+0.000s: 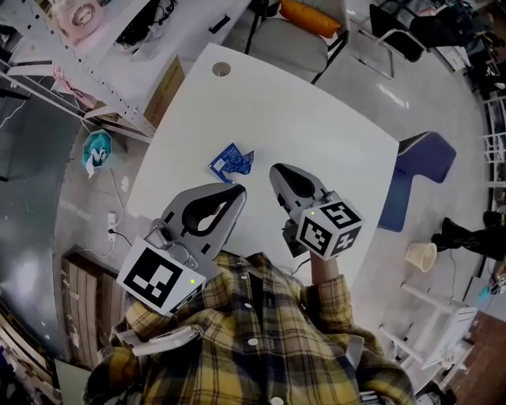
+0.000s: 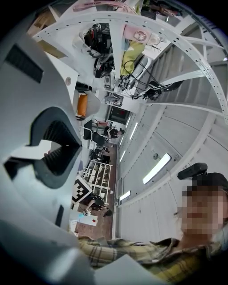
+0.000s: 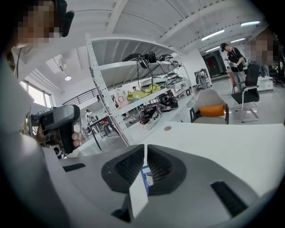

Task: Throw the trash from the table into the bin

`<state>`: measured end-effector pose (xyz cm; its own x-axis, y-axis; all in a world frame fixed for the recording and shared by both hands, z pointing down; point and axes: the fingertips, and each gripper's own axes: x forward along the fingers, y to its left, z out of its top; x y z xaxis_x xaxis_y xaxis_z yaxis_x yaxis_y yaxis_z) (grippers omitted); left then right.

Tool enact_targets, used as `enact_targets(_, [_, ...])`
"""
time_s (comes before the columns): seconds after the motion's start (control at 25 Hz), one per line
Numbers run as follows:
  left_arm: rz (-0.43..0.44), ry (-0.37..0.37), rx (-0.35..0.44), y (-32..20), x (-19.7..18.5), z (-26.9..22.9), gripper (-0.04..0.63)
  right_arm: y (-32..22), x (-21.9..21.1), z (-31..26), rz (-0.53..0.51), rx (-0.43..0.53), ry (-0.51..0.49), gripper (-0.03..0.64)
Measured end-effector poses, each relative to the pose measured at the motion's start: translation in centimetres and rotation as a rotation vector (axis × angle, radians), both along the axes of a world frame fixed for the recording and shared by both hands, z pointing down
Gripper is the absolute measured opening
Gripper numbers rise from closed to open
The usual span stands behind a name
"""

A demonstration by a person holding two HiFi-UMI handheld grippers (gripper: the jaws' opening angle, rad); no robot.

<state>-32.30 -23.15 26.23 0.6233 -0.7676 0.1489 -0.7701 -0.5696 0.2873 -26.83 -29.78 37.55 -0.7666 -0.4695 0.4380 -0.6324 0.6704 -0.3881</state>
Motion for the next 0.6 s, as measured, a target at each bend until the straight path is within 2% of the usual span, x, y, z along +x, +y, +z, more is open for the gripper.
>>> enact_targets(0.28, [-0.053, -0.002, -0.043, -0.8, -2.6, 1.1, 0.009, -1.3, -1.3, 4.2, -0.011, -0.115, 0.036, 0.002])
enact_targets(0.4, [-0.071, -0.002, -0.063, -0.8, -3.6, 1.7, 0.009, -1.4, -1.9, 6.1, -0.029, -0.164, 0.055, 0.062])
enact_targets(0.6, [-0.095, -0.005, -0.103, -0.7, -5.0, 3.1, 0.009, -1.9, -2.4, 9.4, -0.024, -0.261, 0.059, 0.108])
